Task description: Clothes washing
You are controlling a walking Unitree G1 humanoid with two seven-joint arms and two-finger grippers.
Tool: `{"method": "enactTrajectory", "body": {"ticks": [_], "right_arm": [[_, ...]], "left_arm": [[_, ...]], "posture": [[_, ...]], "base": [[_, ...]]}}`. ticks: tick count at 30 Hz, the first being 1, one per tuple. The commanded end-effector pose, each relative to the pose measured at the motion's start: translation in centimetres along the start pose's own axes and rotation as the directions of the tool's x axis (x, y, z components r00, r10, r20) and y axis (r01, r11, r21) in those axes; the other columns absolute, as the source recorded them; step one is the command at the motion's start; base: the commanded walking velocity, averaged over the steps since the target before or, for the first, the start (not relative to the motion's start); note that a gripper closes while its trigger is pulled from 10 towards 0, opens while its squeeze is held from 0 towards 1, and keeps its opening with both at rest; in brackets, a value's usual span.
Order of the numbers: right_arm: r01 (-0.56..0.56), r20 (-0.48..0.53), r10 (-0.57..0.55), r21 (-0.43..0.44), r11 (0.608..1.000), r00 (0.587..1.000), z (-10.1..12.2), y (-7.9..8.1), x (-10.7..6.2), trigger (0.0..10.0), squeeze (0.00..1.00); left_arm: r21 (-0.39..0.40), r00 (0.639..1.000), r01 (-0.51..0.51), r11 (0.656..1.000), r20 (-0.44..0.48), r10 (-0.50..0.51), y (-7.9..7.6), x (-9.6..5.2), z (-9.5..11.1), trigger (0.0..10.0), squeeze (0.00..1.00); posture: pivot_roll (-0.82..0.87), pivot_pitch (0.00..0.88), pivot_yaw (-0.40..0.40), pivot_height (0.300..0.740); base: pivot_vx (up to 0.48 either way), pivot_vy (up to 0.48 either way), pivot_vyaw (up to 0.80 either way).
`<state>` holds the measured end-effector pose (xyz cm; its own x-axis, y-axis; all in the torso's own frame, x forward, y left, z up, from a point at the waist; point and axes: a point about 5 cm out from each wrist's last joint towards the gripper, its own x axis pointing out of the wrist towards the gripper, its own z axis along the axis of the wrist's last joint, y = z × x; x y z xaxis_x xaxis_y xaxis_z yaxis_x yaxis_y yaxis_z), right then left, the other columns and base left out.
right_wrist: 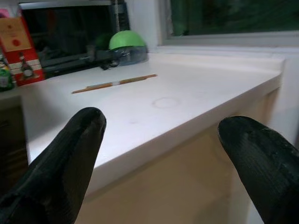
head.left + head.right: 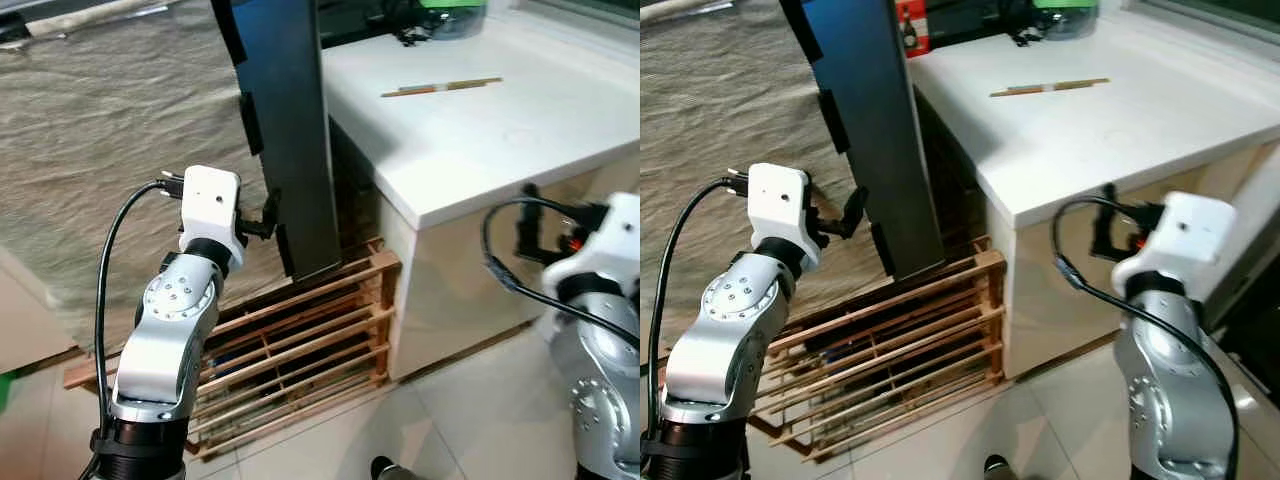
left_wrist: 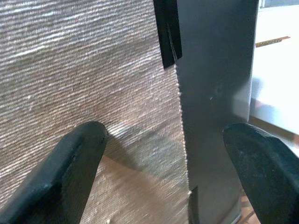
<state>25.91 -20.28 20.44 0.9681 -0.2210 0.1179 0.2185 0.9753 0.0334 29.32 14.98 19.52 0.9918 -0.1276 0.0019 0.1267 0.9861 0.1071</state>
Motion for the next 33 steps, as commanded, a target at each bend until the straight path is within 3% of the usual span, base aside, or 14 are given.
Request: {"method": "enactTrajectory", "body": {"ticks": [1,7,9,11,12,13,14,16,21,23,26,28,29,33], "right_arm": [[0.012,-0.029,-0.012,-0.020,1.000,1.000,-0.4,-0.2,0.3,10.0,0.00],[-0.020,-0.038,0.019,-0.037,0.999,0.999,-0.1,0.3,0.9,10.0,0.00],[-0.010,-0.050,0.007,-0.076,0.997,0.999,-0.3,0.1,0.7,10.0,0.00],[-0.016,-0.062,0.011,-0.079,0.997,0.998,-0.5,-0.1,0.4,10.0,0.00],[-0.016,-0.071,0.010,-0.077,0.997,0.997,-0.8,-0.3,0.1,10.0,0.00],[-0.010,-0.083,0.004,-0.068,0.998,0.997,-1.0,-0.7,-0.3,10.0,0.00],[-0.008,-0.086,0.003,-0.066,0.998,0.996,-1.1,-0.7,-0.3,10.0,0.00],[-0.009,-0.087,0.005,-0.050,0.999,0.996,-1.0,-0.8,-0.5,10.0,0.00],[-0.034,-0.107,0.035,0.017,0.999,0.994,-0.6,-0.6,-1.8,10.0,0.00],[-0.034,-0.114,0.034,0.003,0.999,0.993,-0.7,-0.5,-2.3,10.0,0.00],[-0.031,-0.101,0.026,-0.042,0.999,0.994,-0.6,-0.1,-2.7,10.0,0.00],[-0.021,-0.091,0.017,-0.050,0.999,0.996,-0.4,0.0,-2.6,10.0,0.00],[0.021,-0.059,-0.027,-0.094,0.995,0.998,0.1,-0.1,-2.3,10.0,0.00],[0.027,-0.036,-0.032,-0.133,0.991,0.999,0.8,0.3,-2.0,10.0,0.00]], "left_arm": [[0.009,1.000,0.011,1.000,0.011,-0.011,0.2,0.3,1.0,10.0,0.00],[0.129,0.994,0.093,0.987,0.045,-0.099,-0.5,0.2,1.2,10.0,0.00],[0.110,0.980,0.186,0.976,0.053,-0.192,-1.7,-0.2,0.8,10.0,0.00],[0.090,0.958,0.272,0.958,0.071,-0.279,-2.9,-0.8,0.9,10.0,0.00],[0.077,0.932,0.346,0.935,0.084,-0.352,-4.1,-1.4,1.0,10.0,0.00],[0.030,0.880,0.463,0.886,0.102,-0.464,-5.7,-2.5,1.0,10.0,0.00],[0.019,0.867,0.488,0.872,0.107,-0.487,-6.0,-2.8,1.0,10.0,0.00],[0.028,0.873,0.477,0.879,0.101,-0.477,-6.1,-2.8,0.9,10.0,0.00],[0.010,0.929,0.353,0.935,0.112,-0.352,-5.4,-2.6,1.0,10.0,0.00],[0.065,0.945,0.301,0.951,0.117,-0.307,-4.9,-2.3,1.1,10.0,0.00],[0.027,0.972,0.194,0.981,0.128,-0.196,-3.4,-1.4,1.1,10.0,0.00],[0.043,0.975,0.170,0.985,0.139,-0.174,-3.1,-1.2,1.3,10.0,0.00],[0.081,0.975,0.154,0.985,0.151,-0.165,-2.7,-1.0,1.6,10.0,0.00],[0.055,0.978,0.114,0.992,0.169,-0.122,-2.0,-0.8,2.0,10.0,0.00]], "posture": [[-0.10,0.000,0.106,0.740],[-0.09,0.000,0.095,0.740],[-0.09,0.000,0.095,0.740],[-0.08,0.000,0.100,0.740],[-0.08,0.000,0.102,0.740],[-0.08,0.000,0.111,0.740],[-0.09,0.000,0.113,0.740],[-0.09,0.000,0.113,0.740],[-0.10,0.000,0.129,0.740],[-0.10,0.000,0.127,0.740],[-0.10,0.000,0.125,0.740],[-0.10,0.000,0.127,0.740],[-0.11,0.000,0.128,0.740],[-0.11,0.000,0.123,0.740]], "base": [[0.000,0.000,-0.76],[0.000,0.000,-0.75],[0.000,0.000,-0.76],[0.000,0.000,-0.76],[0.000,0.000,-0.76],[0.000,0.000,-0.76],[0.000,0.000,-0.76],[0.000,0.000,-0.76],[0.000,0.000,-0.76],[0.000,0.000,-0.77],[0.000,0.000,-0.76],[0.000,0.000,-0.76],[0.000,0.000,-0.74],[0.000,0.000,-0.69]]}}
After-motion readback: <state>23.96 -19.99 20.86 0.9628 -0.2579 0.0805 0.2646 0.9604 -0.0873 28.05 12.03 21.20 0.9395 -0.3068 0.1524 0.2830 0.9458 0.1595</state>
